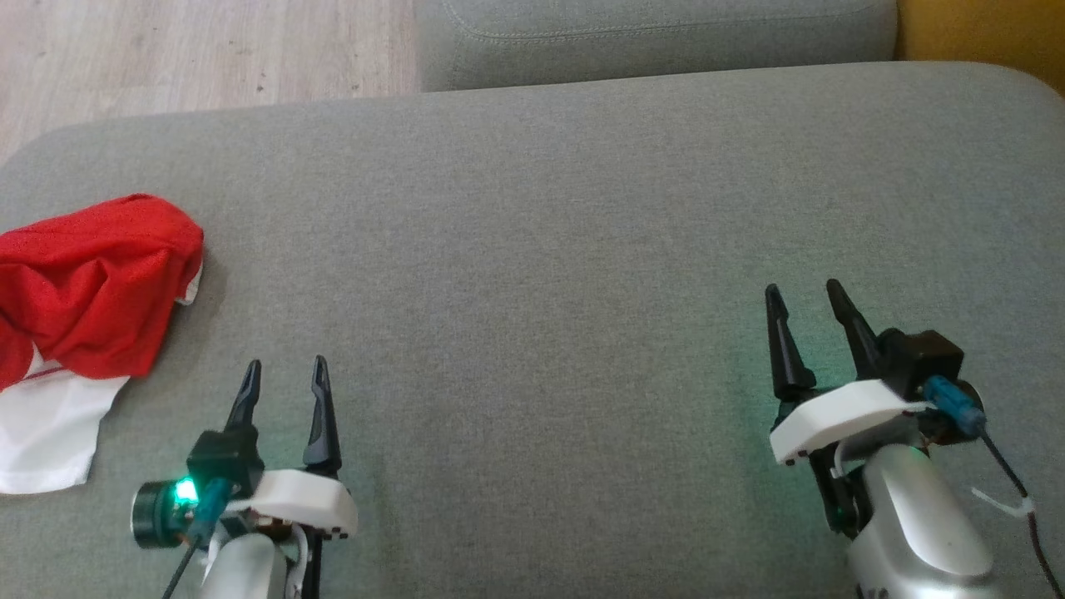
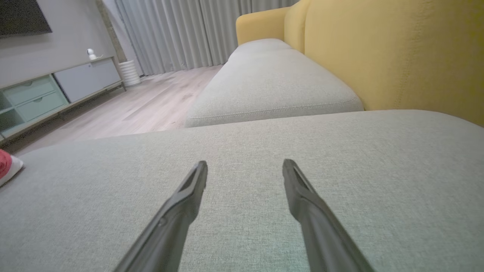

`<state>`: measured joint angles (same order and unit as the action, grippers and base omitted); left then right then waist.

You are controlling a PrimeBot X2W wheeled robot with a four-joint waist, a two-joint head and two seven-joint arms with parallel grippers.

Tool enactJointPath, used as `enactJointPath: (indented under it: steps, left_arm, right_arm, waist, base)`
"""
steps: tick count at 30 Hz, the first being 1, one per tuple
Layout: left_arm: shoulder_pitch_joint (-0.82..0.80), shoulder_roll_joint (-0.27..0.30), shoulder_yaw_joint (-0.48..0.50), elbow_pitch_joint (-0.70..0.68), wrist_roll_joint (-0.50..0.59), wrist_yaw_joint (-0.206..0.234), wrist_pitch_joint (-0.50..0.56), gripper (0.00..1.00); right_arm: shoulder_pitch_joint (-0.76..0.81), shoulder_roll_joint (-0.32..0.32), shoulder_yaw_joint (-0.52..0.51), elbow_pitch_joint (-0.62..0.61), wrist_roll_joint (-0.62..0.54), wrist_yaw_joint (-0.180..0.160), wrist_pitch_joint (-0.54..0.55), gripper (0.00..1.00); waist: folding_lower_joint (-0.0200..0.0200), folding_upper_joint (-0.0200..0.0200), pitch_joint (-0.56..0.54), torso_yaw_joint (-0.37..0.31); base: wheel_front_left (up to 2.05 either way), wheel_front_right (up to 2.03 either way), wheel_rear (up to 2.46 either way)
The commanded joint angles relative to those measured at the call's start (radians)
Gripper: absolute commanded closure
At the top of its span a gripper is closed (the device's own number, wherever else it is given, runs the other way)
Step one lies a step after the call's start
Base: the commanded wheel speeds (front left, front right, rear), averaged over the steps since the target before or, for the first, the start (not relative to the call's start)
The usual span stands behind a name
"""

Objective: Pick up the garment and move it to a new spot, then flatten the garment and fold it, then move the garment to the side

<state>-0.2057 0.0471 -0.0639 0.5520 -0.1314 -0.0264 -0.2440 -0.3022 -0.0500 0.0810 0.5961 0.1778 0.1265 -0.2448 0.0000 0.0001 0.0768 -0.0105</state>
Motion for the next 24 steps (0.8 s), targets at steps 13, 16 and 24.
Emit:
enactJointPath:
  steps: [13,16,24]
  left_arm:
    - [-0.006,0.003,0.047,-0.037,0.005,0.017,-0.018,0.0]
    - [-0.008,0.003,0.046,-0.044,0.001,0.018,-0.018,0.0]
    - [-0.011,0.003,0.038,-0.049,-0.022,0.025,-0.018,0.0]
  right_arm:
    - [-0.017,0.0,-0.012,-0.019,-0.031,0.004,-0.017,0.0]
    - [-0.021,0.0,-0.016,-0.021,-0.032,0.004,-0.017,0.0]
    - [-0.023,0.0,0.008,-0.021,-0.049,0.004,-0.017,0.0]
  waist:
    - [0.0,-0.0001,-0.001,0.003]
    - [0.0,-0.0001,0.002,0.003]
    - [0.0,-0.0001,0.014,0.063]
  base:
    - [0.0,0.0,0.0]
    - [0.0,0.0,0.0]
    - [0.0,0.0,0.0]
